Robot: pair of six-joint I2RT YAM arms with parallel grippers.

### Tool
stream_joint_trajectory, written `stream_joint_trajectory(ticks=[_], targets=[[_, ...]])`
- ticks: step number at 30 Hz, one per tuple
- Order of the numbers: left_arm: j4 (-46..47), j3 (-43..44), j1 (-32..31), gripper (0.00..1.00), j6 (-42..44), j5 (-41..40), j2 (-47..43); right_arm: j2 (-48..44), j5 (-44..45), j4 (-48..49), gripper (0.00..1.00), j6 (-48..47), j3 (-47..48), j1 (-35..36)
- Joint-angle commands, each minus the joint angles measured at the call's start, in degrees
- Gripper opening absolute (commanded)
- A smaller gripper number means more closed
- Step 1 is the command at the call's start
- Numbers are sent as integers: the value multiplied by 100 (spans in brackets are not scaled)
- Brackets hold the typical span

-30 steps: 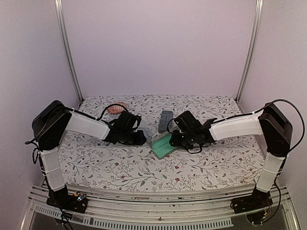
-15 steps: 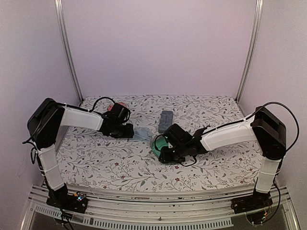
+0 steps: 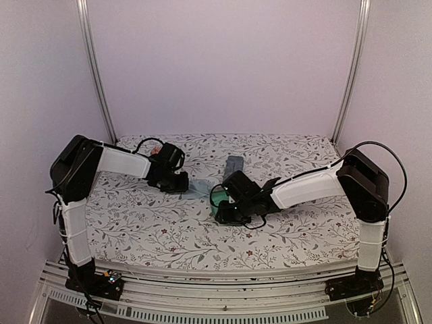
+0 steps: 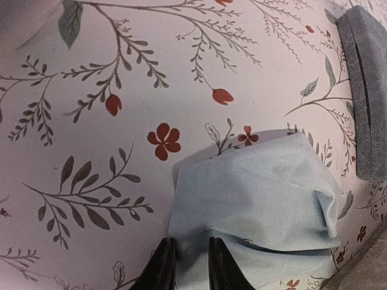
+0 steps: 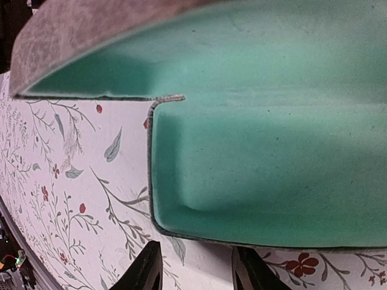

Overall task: Organize the sunglasses
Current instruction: Place the sunglasses case at the center of the board, then move the glasses cleaning cloth to the center of the board.

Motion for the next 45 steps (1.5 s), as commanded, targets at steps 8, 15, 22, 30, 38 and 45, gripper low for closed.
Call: stream_joint_trajectory(ticks=[8, 15, 22, 30, 38, 45], targets=[[-642, -95, 46, 0, 14, 355, 457, 91, 67, 388, 40, 37, 61, -170], [-801, -984, 25, 0, -27, 398, -697, -361, 5, 415, 41, 27, -126, -110], [-1058, -2258, -182, 0, -421, 520, -1911, -485, 46, 336, 41, 48, -107, 121], [-1566, -3342, -550, 0, -1179, 511, -3080, 12, 149, -20, 41, -155, 630, 472], [-1725, -3525, -422, 34, -1443, 40, -3903, 883, 335, -516, 41, -772, 1732, 762], [-1174, -3348, -152, 46, -1156, 81, -3921, 1490, 395, -1023, 36, -1167, 2453, 909]])
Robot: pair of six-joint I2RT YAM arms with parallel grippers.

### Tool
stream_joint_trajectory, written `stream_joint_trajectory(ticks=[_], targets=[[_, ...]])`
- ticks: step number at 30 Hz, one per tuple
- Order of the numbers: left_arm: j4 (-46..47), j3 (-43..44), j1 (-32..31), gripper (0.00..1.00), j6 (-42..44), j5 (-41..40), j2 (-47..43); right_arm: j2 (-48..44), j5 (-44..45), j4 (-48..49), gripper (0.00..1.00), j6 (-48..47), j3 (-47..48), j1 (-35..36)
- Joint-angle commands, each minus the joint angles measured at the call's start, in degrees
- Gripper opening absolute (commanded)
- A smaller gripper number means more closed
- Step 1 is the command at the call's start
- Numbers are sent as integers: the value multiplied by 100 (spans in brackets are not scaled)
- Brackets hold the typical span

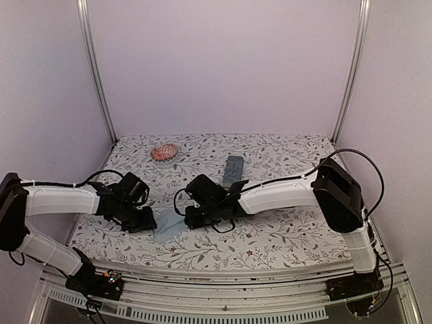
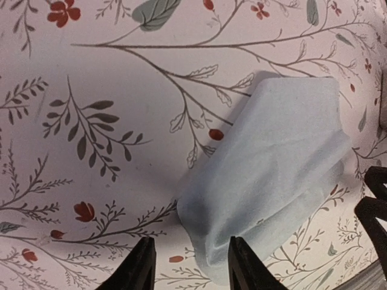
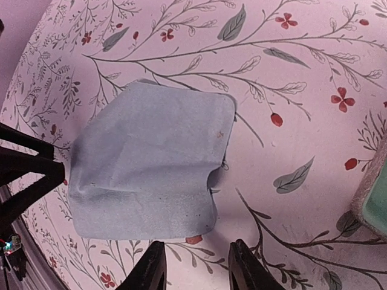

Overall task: Organize the sunglasses
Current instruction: Move the glasses cleaning cloth to the center of the board.

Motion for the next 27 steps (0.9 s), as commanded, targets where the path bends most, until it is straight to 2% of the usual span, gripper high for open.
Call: stream_joint_trajectory(ticks=[1, 10, 20, 22, 25, 27], targets=[[416, 200, 220, 46, 246, 57, 54, 371, 106, -466, 36, -347, 376, 77], [991, 245, 521, 42, 389, 553, 698, 921, -321, -708, 30, -463, 707, 102], [1028, 183, 595, 39, 391, 615, 634, 1310, -143, -888, 23, -366, 1030, 104], [1026, 169, 610, 38, 393, 622, 614, 1341, -129, -888, 18, -345, 1044, 108], [1011, 166, 628, 38, 391, 606, 565, 1338, -29, -928, 4, -290, 1032, 110], [993, 166, 637, 38, 383, 591, 484, 1281, 65, -949, 2, -205, 980, 110]])
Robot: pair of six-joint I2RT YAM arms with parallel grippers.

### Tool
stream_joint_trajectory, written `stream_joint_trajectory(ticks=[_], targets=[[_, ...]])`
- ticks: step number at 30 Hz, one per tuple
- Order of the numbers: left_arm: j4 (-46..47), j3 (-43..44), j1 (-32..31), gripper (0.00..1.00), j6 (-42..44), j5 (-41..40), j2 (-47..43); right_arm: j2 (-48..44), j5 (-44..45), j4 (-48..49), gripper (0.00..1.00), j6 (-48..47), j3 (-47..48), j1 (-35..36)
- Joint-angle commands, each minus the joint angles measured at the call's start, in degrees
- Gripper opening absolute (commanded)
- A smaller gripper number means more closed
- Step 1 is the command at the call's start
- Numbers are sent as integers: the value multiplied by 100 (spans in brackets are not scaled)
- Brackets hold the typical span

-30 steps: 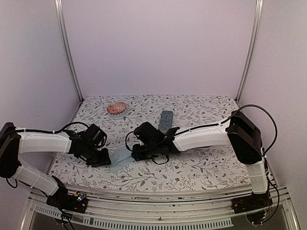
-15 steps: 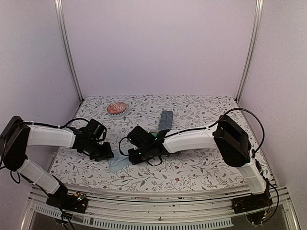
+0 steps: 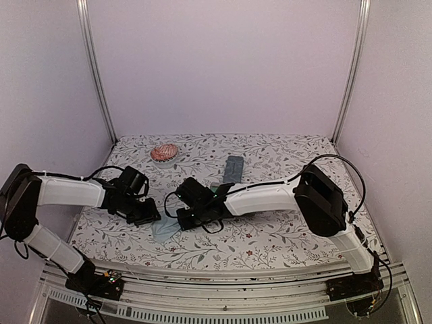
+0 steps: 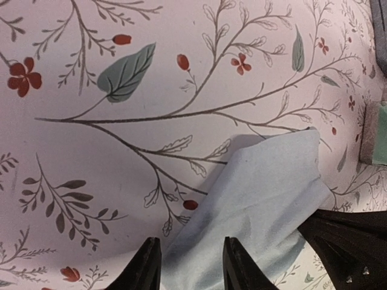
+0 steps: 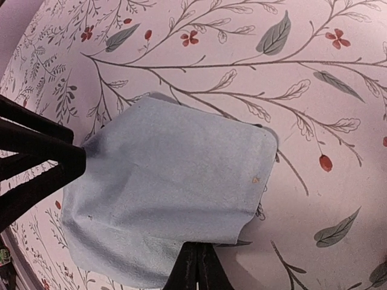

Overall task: Organize the sunglasses
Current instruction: Move the glasses cleaning cloth to the center of the board.

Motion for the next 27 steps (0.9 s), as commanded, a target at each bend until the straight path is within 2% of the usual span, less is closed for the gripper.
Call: stream_joint_trajectory(ticks=[1, 9, 15, 25, 26, 27], targets=[[57, -19, 78, 38, 56, 11, -210, 264, 169, -591, 2, 196, -216, 38], [90, -8, 82, 46, 93, 172, -458, -985, 487, -1034, 2, 806, -1428, 64], [368, -57, 45, 47, 93, 599, -470, -1445, 495, -1599, 2, 1399, -2269, 273], [444, -113, -599, 54, -62, 515, -501, -2168, 218, -2141, 3, 2744, -3253, 788], [451, -101, -682, 55, -83, 504, -482, -2186, 154, -2180, 5, 2774, -3257, 833], [457, -85, -761, 56, -97, 489, -480, -2245, 104, -2202, 12, 2794, -3276, 861]])
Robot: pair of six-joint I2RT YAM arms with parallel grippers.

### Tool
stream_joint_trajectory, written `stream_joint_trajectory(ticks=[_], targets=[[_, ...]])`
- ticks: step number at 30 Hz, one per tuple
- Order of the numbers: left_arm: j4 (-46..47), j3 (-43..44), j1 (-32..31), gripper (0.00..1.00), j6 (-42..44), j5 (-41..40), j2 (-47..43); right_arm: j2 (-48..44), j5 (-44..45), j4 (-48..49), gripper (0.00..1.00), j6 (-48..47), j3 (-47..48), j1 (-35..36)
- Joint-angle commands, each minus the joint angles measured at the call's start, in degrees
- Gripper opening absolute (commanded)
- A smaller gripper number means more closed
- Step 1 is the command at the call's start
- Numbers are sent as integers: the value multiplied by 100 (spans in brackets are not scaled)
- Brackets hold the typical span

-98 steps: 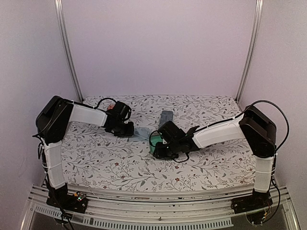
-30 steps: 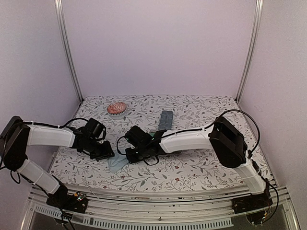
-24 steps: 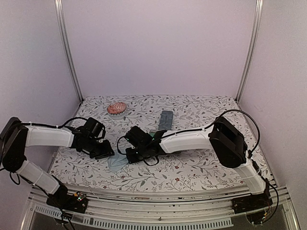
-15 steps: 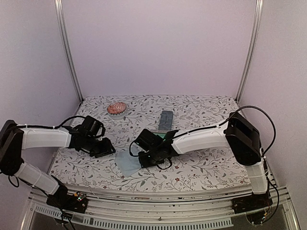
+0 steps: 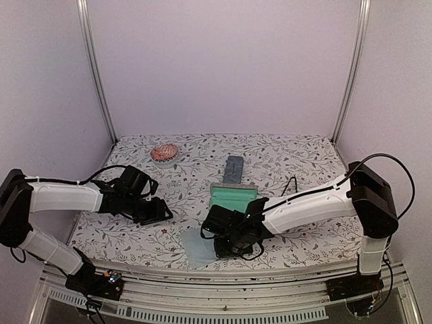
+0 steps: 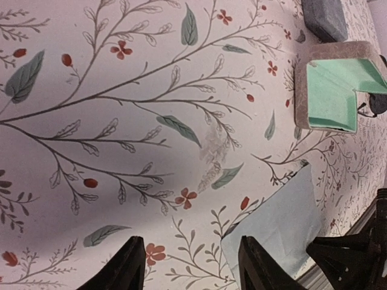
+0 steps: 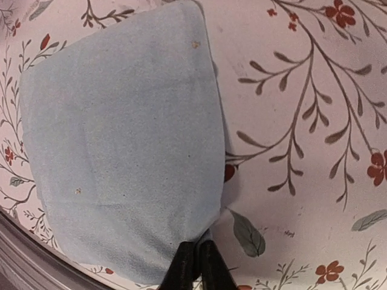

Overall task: Organize the sunglasses
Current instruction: Move the glasses cleaning cloth to the center of the board.

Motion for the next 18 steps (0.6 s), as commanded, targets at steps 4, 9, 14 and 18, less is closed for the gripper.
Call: stream_joint_trajectory(ticks=[4, 9, 14, 18], targets=[[108, -16, -600, 59, -182, -123, -32, -326, -3, -876, 36, 506, -322, 89], [112, -4, -965, 57, -440, -214, 89, -453, 479, -336, 40, -85, -83, -302], [-12, 237, -1221, 45, -630, -214, 536, -27, 701, 219, 40, -1005, 407, -600], [-357, 478, -1391, 39, -746, -380, 901, 314, 617, 497, 39, -1453, 690, -790]])
